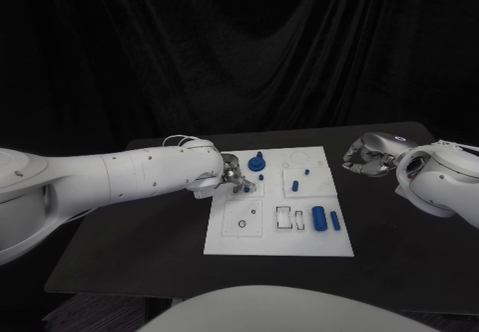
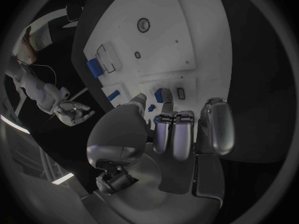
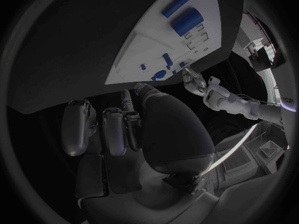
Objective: Assemble the parts on the task board
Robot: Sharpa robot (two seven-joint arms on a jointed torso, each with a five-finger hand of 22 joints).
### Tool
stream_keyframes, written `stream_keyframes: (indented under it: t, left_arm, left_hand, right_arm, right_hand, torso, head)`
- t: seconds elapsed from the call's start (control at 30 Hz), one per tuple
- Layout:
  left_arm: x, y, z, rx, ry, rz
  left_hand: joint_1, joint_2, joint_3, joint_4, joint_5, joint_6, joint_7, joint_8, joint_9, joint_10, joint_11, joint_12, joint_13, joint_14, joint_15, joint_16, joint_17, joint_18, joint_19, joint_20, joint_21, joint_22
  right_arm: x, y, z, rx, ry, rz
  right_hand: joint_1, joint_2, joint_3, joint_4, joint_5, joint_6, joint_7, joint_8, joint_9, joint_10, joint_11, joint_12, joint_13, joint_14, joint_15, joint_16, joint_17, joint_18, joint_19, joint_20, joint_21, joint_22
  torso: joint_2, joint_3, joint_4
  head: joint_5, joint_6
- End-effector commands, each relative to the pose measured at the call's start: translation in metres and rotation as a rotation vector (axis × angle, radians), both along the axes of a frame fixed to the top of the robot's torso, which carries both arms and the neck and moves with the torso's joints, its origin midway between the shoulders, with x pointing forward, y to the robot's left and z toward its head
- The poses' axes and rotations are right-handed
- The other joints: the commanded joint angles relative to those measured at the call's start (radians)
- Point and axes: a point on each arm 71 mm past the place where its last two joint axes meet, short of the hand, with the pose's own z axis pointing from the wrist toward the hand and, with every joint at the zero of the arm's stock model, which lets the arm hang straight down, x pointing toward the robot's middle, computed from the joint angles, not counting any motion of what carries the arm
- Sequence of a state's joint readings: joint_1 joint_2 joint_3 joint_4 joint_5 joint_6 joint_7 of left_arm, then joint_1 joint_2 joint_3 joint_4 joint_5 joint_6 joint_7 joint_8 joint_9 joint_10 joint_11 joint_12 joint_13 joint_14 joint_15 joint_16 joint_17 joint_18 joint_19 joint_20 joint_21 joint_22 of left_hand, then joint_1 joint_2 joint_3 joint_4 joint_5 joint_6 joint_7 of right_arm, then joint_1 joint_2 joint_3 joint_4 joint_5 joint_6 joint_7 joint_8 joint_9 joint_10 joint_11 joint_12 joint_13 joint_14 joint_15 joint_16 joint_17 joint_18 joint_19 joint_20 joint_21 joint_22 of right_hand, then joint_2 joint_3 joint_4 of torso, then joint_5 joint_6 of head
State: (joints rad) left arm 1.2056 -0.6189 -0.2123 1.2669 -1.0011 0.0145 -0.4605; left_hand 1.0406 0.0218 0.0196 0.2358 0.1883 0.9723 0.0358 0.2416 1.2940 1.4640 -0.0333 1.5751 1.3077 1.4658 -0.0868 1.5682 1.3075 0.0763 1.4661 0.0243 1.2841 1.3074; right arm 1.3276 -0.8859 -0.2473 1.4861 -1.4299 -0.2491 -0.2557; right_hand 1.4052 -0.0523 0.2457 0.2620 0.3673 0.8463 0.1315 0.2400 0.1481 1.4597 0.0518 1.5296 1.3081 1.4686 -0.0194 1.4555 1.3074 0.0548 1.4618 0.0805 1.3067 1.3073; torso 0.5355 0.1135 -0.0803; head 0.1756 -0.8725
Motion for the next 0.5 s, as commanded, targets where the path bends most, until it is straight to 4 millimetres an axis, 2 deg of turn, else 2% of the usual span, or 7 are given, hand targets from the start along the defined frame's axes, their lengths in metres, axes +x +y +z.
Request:
stream_keyframes:
  t: [0.03,0.1,0.17,0.27,0.4,0.47,0.5]
  left_arm:
    - [0.005,-0.003,0.025,-0.076,-0.212,-0.041]
    - [0.005,0.001,0.035,-0.079,-0.239,-0.046]
    - [0.007,0.005,0.043,-0.084,-0.265,-0.048]
    - [0.011,0.014,0.056,-0.097,-0.308,-0.054]
    - [0.019,0.024,0.075,-0.109,-0.360,-0.051]
    - [0.023,0.029,0.082,-0.115,-0.362,-0.034]
    - [0.025,0.031,0.084,-0.113,-0.355,-0.027]
  left_hand:
    - [0.034,0.004,-0.002,-0.010,0.030,-0.001,-0.005,0.016,0.020,0.107,-0.010,-0.004,0.263,0.105,-0.012,0.003,0.263,-0.016,0.036,-0.012,0.007,0.183]
    - [0.035,0.004,-0.002,-0.010,0.030,-0.001,-0.005,0.016,0.020,0.107,-0.010,-0.004,0.263,0.105,-0.012,0.003,0.263,-0.016,0.036,-0.012,0.008,0.183]
    - [0.034,0.003,-0.005,-0.007,0.024,-0.005,-0.004,0.015,0.021,0.107,-0.010,-0.004,0.263,0.105,-0.012,0.003,0.263,-0.016,0.035,-0.012,0.007,0.183]
    - [0.020,0.000,-0.028,0.018,0.001,-0.008,-0.004,0.019,0.025,0.107,-0.009,-0.004,0.263,0.105,-0.011,0.003,0.263,-0.017,0.036,-0.012,0.011,0.184]
    - [0.013,0.002,-0.042,0.034,-0.005,-0.009,-0.003,0.019,0.026,0.107,-0.008,-0.004,0.263,0.105,-0.011,0.003,0.263,-0.019,0.038,-0.012,0.021,0.187]
    - [0.016,0.003,-0.043,0.035,-0.002,-0.011,-0.003,0.017,0.025,0.107,-0.008,-0.004,0.263,0.105,-0.011,0.003,0.263,-0.019,0.038,-0.012,0.024,0.188]
    - [0.019,0.005,-0.044,0.036,0.000,-0.012,-0.003,0.015,0.023,0.107,-0.008,-0.004,0.263,0.105,-0.011,0.003,0.263,-0.019,0.038,-0.012,0.023,0.188]
  right_arm:
    - [-0.001,0.000,0.002,0.022,-0.032,0.010]
    - [-0.001,-0.001,0.004,0.034,-0.048,0.017]
    - [-0.001,0.000,0.005,0.043,-0.060,0.023]
    - [-0.001,0.001,0.006,0.055,-0.077,0.032]
    - [-0.002,0.001,0.007,0.059,-0.081,0.038]
    - [-0.003,0.000,0.007,0.059,-0.079,0.039]
    - [-0.003,0.000,0.007,0.060,-0.079,0.039]
  right_hand:
    - [0.008,-0.001,0.005,0.002,0.004,0.002,0.005,-0.001,-0.001,0.030,0.000,-0.007,0.169,0.050,-0.003,-0.004,0.030,0.007,0.007,0.003,-0.005,0.181]
    - [0.007,-0.001,0.005,0.004,0.004,0.005,0.005,0.001,0.000,0.030,0.000,-0.007,0.170,0.050,-0.003,-0.003,0.032,0.006,0.008,0.003,-0.003,0.182]
    - [0.006,-0.002,0.004,0.004,0.004,0.006,0.005,0.001,0.000,0.029,0.000,-0.007,0.169,0.049,-0.003,-0.003,0.032,0.006,0.009,0.003,-0.001,0.182]
    - [0.006,-0.002,0.004,0.004,0.004,0.007,0.004,0.002,0.000,0.030,0.000,-0.007,0.170,0.050,-0.003,-0.003,0.033,0.006,0.009,0.003,-0.001,0.183]
    - [0.005,-0.003,0.004,0.005,0.004,0.009,0.004,0.003,0.001,0.031,0.000,-0.006,0.170,0.050,-0.003,-0.002,0.034,0.005,0.010,0.003,0.001,0.183]
    - [0.005,-0.004,0.004,0.004,0.004,0.009,0.004,0.003,0.001,0.031,0.000,-0.006,0.170,0.050,-0.003,-0.002,0.034,0.005,0.010,0.003,0.003,0.184]
    - [0.005,-0.003,0.004,0.004,0.004,0.010,0.003,0.004,0.001,0.031,-0.001,-0.006,0.171,0.050,-0.003,-0.002,0.034,0.005,0.010,0.003,0.004,0.184]
  torso:
    - [0.002,-0.0007,0.0010]
    - [0.002,-0.0013,0.0043]
    - [0.002,-0.0002,0.0046]
    - [0.003,0.0020,-0.0018]
    - [0.008,-0.0015,-0.0003]
    - [0.018,-0.0066,0.0041]
    - [0.020,-0.0073,0.0049]
  head:
    - [0.003,0.000]
    - [0.003,0.000]
    - [0.003,0.000]
    - [0.006,0.000]
    - [0.001,0.000]
    - [-0.006,0.000]
    - [-0.007,0.000]
